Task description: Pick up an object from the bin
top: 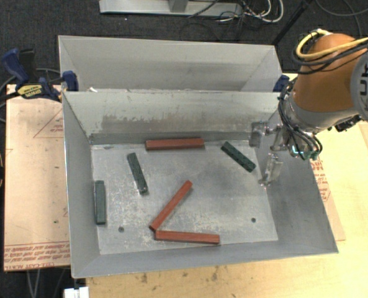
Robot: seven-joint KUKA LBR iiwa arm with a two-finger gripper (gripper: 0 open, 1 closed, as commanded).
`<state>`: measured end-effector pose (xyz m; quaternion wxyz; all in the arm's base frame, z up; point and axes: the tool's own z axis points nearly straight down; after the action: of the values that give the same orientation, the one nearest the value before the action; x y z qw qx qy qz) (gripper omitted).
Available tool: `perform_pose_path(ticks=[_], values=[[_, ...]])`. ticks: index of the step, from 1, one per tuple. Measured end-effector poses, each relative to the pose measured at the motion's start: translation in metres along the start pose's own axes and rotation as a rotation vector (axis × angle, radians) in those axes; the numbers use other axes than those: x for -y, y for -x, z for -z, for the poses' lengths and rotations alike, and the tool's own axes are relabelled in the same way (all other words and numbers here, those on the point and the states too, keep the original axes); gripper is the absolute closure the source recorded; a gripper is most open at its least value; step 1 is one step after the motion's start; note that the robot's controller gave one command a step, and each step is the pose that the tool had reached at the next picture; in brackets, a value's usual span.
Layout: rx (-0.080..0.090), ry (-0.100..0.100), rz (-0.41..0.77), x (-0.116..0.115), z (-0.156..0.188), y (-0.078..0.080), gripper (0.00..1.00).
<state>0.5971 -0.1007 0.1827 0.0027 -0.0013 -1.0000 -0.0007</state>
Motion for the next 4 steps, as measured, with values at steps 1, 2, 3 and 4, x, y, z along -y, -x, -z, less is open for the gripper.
perform_pose_path(ticks=[1, 2, 3, 4], values=[[0.004, 0.001, 0.005, -0.033, -0.109, 0.036, 0.0], [0.012, -0.004, 0.259, 0.048, -0.11, 0.053, 0.0], [0.013, 0.011, 0.806, 0.042, -0.094, 0.022, 0.0], [0.007, 0.012, 1.292, 0.019, -0.11, 0.046, 0.0]])
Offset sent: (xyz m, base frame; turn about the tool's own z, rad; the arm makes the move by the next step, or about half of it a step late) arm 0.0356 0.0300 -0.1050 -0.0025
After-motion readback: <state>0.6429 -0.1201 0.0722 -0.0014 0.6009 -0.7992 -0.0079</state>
